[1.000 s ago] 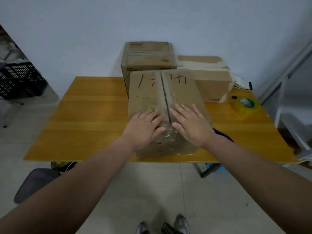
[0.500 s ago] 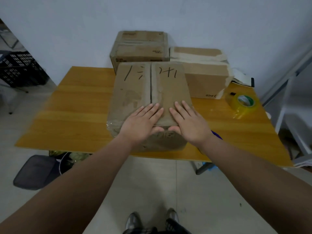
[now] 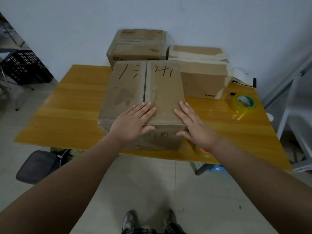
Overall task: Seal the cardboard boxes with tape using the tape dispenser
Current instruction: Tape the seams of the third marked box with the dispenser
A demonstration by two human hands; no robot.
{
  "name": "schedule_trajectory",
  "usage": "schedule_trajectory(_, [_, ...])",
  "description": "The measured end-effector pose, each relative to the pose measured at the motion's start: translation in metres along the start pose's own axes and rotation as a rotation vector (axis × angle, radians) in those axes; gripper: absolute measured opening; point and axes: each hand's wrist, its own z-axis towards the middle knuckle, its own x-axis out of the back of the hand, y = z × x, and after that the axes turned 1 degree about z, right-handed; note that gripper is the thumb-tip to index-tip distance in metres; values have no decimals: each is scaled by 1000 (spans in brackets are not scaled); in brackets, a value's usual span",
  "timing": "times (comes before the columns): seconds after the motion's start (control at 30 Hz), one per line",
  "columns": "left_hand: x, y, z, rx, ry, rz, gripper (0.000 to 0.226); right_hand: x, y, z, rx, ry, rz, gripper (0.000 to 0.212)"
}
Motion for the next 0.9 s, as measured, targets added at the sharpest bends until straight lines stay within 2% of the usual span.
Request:
schedule_trajectory(0.1, [7, 9, -2, 36, 39, 3, 78, -2, -10, -3, -111, 41, 297, 76])
schedule_trajectory(0.17, [12, 27, 8, 10, 77, 9, 75, -7, -24, 6, -267, 244, 525, 62])
schedule_trajectory(0.2, [13, 39, 16, -19, 97, -1, 70, -9, -32, 15, -358, 361, 557, 53])
schedule_trajectory(0.27, [10, 61, 33, -54, 85, -34, 69, -9, -45, 34, -530, 476, 556, 41])
schedule_trajectory(0.33, [3, 72, 45, -52, 51, 9, 72, -11, -48, 44, -605, 514, 571, 37])
schedule_trajectory(0.57, [-5, 43, 27, -168, 65, 129, 66, -19, -43, 41, -595, 537, 400, 38])
schedule_trajectory(0.67, [-6, 13, 6, -187, 41, 135, 61, -20, -42, 39, -606, 566, 348, 39])
schedule_trajectory(0.9, [-17, -65, -51, -198, 109, 110, 51, -20, -44, 41, -709, 552, 237, 40])
